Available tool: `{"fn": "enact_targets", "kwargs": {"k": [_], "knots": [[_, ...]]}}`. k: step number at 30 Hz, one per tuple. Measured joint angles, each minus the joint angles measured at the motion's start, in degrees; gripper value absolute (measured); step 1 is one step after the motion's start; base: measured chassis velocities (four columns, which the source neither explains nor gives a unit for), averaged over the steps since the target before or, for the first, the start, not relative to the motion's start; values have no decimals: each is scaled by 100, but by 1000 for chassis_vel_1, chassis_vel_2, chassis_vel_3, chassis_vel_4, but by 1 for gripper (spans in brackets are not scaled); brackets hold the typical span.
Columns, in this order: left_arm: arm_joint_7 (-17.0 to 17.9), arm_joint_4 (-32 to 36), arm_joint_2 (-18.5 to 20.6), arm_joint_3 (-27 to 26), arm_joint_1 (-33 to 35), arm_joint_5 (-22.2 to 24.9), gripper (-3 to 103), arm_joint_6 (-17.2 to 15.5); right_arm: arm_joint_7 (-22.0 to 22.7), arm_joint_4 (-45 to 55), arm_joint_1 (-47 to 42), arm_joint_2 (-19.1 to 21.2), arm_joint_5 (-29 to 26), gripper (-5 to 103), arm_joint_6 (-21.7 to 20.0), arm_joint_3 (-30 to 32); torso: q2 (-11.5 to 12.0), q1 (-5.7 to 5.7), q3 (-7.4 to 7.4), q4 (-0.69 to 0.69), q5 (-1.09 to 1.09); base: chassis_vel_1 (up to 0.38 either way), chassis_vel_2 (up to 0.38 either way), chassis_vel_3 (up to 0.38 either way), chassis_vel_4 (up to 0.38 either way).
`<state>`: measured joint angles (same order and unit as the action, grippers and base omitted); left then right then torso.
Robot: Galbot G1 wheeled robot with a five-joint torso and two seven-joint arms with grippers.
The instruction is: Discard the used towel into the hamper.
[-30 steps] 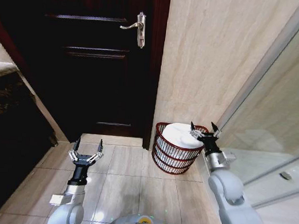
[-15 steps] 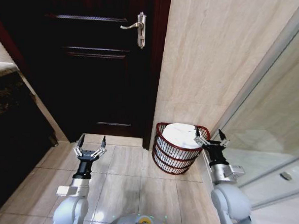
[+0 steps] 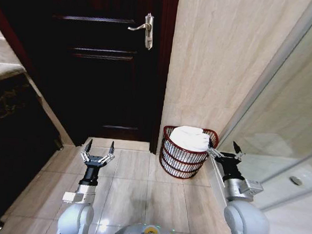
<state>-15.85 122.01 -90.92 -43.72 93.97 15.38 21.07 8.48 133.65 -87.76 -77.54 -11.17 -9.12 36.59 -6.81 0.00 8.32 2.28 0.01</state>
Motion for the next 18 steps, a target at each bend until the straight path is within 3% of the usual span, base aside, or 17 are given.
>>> {"fn": "enact_targets", "kwargs": {"k": [18], "knots": [[-94,-191,63,56,-182,190,100,-41,75,-115,125,61,-13,100,-111,14,0,0,0,0,-1,100,-103,-98,99]]}}
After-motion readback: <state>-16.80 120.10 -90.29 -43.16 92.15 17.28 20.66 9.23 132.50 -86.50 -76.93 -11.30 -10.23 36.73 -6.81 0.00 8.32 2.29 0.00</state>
